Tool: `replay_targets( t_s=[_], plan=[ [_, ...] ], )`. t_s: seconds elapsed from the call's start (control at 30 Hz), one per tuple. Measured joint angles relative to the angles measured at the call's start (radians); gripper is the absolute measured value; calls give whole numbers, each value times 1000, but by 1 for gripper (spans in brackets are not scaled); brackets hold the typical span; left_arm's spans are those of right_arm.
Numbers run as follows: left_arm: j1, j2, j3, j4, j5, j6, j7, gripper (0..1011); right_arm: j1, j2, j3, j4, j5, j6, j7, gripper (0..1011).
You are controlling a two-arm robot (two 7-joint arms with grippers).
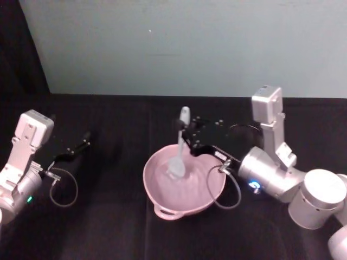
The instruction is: Use the one hand to pick up the spoon and stir the clear water in the bowl.
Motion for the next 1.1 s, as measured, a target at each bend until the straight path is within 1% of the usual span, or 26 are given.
replay_targets(
  t_s=[0.07, 0.1, 0.17, 0.2, 0.33, 0.43, 0.53, 0.6, 0.63, 0.7, 0.73, 0.77, 0.87, 0.93, 0.97, 1.1],
  plan=[
    [0, 0, 0, 0, 0, 0, 0, 1005, -9, 6, 19, -1, -2, -2, -12, 114],
    [0, 0, 0, 0, 0, 0, 0, 1005, -9, 6, 19, -1, -2, -2, -12, 114],
    [0, 0, 0, 0, 0, 0, 0, 1005, -24, 18, 43, -13, -4, -10, -19, 114],
    [0, 0, 0, 0, 0, 0, 0, 1005, -24, 18, 43, -13, -4, -10, -19, 114],
    [0, 0, 0, 0, 0, 0, 0, 1005, -47, 40, 70, -44, -5, -14, -18, 114],
    [0, 0, 0, 0, 0, 0, 0, 1005, -59, 53, 79, -66, -9, -12, -16, 114],
    [0, 0, 0, 0, 0, 0, 0, 1005, -67, 63, 79, -84, -18, -6, -12, 114],
    [0, 0, 0, 0, 0, 0, 0, 1005, -74, 73, 71, -106, -37, 1, -11, 114],
    [0, 0, 0, 0, 0, 0, 0, 1005, -78, 80, 62, -122, -57, 7, -11, 114],
    [0, 0, 0, 0, 0, 0, 0, 1005, -81, 85, 51, -137, -74, 12, -10, 114],
    [0, 0, 0, 0, 0, 0, 0, 1005, -81, 85, 51, -137, -74, 12, -10, 114],
    [0, 0, 0, 0, 0, 0, 0, 1005, -85, 89, 36, -156, -96, 19, -5, 114],
    [0, 0, 0, 0, 0, 0, 0, 1005, -90, 90, 21, -172, -110, 24, 2, 114],
    [0, 0, 0, 0, 0, 0, 0, 1005, -93, 85, 4, -186, -120, 26, 13, 114],
    [0, 0, 0, 0, 0, 0, 0, 1005, -93, 85, 4, -186, -120, 26, 13, 114],
    [0, 0, 0, 0, 0, 0, 0, 1005, -93, 70, -15, -191, -125, 24, 26, 114]
  ],
)
